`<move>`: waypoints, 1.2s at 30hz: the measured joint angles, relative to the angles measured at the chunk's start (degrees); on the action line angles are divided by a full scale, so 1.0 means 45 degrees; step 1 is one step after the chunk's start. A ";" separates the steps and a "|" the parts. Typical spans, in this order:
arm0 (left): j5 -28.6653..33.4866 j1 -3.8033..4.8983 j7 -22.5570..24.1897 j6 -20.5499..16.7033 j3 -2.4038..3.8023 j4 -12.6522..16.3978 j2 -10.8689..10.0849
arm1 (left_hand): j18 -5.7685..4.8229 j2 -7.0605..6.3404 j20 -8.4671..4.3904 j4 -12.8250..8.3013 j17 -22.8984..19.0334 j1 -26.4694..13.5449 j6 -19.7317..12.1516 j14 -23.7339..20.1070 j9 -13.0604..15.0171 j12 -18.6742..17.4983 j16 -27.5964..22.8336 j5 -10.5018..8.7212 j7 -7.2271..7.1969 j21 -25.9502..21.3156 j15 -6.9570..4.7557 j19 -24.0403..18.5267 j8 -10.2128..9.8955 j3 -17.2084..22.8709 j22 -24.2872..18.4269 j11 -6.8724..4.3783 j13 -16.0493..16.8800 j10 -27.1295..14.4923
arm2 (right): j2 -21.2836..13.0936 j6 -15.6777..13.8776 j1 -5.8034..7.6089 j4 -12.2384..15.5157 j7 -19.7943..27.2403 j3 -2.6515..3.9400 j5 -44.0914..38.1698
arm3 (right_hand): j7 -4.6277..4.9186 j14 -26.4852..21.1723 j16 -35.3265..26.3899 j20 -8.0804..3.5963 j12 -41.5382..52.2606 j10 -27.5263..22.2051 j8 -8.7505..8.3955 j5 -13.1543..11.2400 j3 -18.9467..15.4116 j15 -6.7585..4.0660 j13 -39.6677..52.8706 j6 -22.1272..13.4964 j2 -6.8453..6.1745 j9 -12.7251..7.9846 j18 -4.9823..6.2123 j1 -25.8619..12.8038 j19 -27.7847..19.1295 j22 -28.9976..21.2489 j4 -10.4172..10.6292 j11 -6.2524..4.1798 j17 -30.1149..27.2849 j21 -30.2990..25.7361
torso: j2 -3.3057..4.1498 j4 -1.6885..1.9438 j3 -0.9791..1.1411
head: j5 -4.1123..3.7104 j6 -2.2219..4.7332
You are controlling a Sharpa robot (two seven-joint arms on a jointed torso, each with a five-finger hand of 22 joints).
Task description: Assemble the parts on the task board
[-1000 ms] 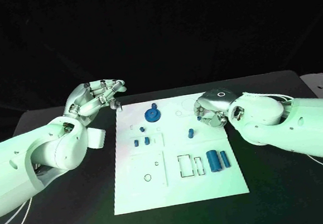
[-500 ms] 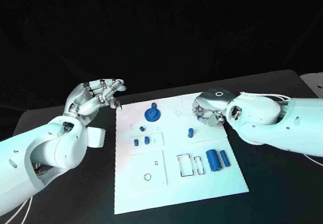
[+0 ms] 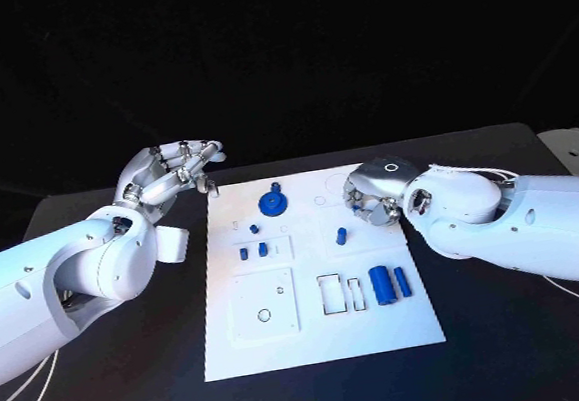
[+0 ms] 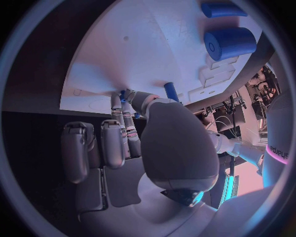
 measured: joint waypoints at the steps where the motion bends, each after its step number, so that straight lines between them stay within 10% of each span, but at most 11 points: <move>1: 0.0001 0.0000 -0.0010 -0.0001 0.0000 0.0000 0.0000 | 0.0000 0.0000 0.0000 0.0000 0.0000 0.0000 0.0000 0.0000 -0.0001 0.0000 0.0000 0.0000 0.0000 0.0000 0.0000 0.0000 0.0000 0.0000 0.0000 0.0000 0.0000 0.0000 | 0.0006 0.0001 -0.0003 0.0002 -0.0009 0.0000 -0.0019 | 0.0020 0.0000 0.0000 0.0000 -0.0001 0.0000 0.0000 0.0007 -0.0010 0.0000 0.0005 0.0049 0.0026 0.0011 0.0000 0.0026 0.0000 0.0000 -0.0069 0.0000 0.0000 0.0039 | 0.0000 0.0000 0.0000 | -0.0009 -0.0001; 36: 0.0017 0.0001 -0.0402 0.0006 0.0000 -0.0075 -0.0005 | -0.0001 0.0005 -0.0001 -0.0035 -0.0087 0.0104 -0.0293 -0.0095 -0.0088 0.0052 0.0000 0.0047 0.0115 -0.0151 0.0086 -0.0001 -0.0002 -0.0036 -0.0099 0.0131 -0.0039 -0.0325 | -0.0391 -0.0846 -0.0136 0.0699 -0.0446 -0.0005 -0.0754 | 0.0009 0.0000 -0.0005 -0.0091 -0.0108 0.0177 0.0133 0.0151 0.0064 -0.0089 0.0081 0.0164 0.0401 0.0117 -0.0118 0.0202 -0.0004 0.0007 -0.0523 0.0177 -0.0006 0.0531 | -0.0001 -0.0009 0.0002 | -0.0043 0.0060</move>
